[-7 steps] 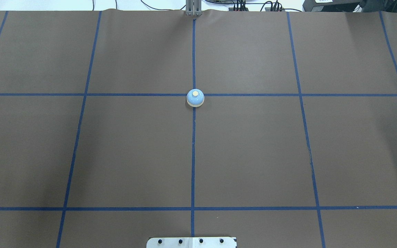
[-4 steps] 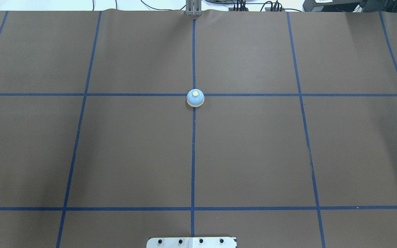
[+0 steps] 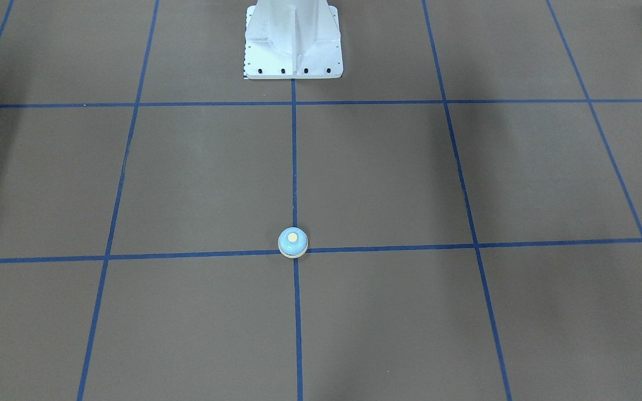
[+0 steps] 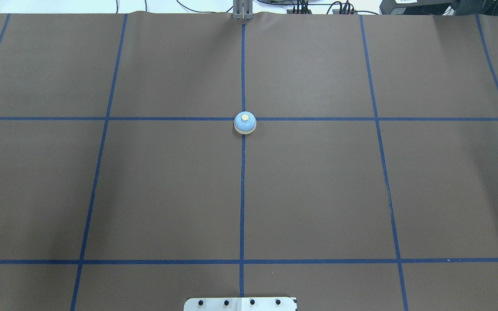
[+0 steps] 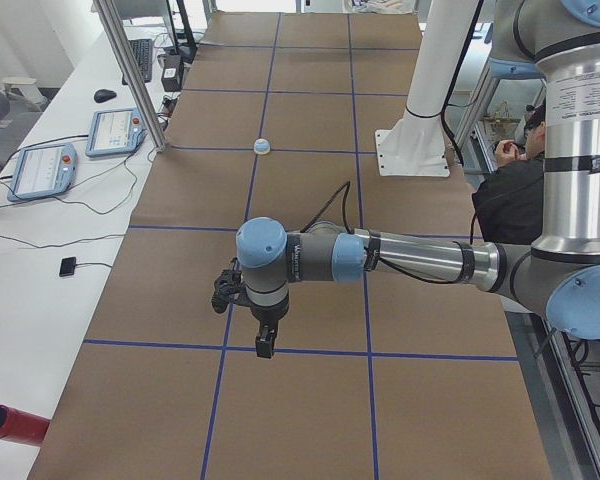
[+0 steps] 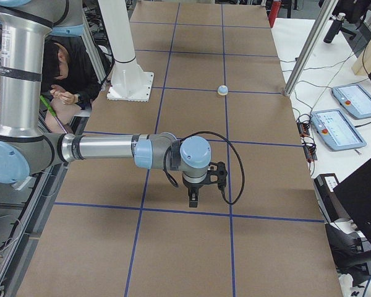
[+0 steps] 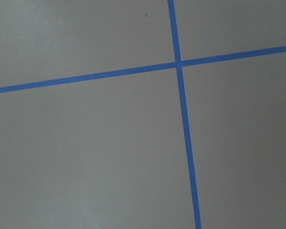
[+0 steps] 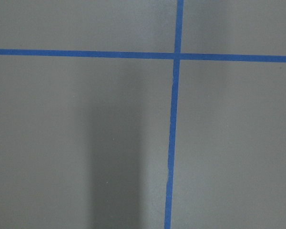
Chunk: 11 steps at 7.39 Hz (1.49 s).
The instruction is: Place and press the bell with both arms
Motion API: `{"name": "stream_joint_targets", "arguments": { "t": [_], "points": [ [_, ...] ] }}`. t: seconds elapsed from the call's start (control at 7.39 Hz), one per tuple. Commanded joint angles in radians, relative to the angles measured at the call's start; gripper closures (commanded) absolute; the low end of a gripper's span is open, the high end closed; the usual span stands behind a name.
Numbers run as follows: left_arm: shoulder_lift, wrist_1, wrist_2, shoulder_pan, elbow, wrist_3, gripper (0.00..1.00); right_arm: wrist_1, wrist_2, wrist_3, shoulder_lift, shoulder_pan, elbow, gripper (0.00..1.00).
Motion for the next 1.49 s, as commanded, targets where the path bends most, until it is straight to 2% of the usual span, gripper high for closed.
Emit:
{"name": "stream_joint_targets", "arguments": {
  "t": [0.0, 0.27, 1.35],
  "points": [
    [0.006, -0.004, -0.001, 0.002, 0.017, -0.001, 0.0, -0.002, 0.003, 0.0, -0.001, 0.012, 0.0, 0.0],
    [0.006, -0.039, -0.002, 0.002, 0.045, -0.006, 0.0, -0.016, 0.006, 0.0, -0.003, 0.028, 0.002, 0.0],
    [0.001, -0.039, -0.001, 0.002, 0.045, -0.004, 0.0, -0.013, 0.004, 0.002, -0.012, 0.031, 0.02, 0.0]
  ]
}}
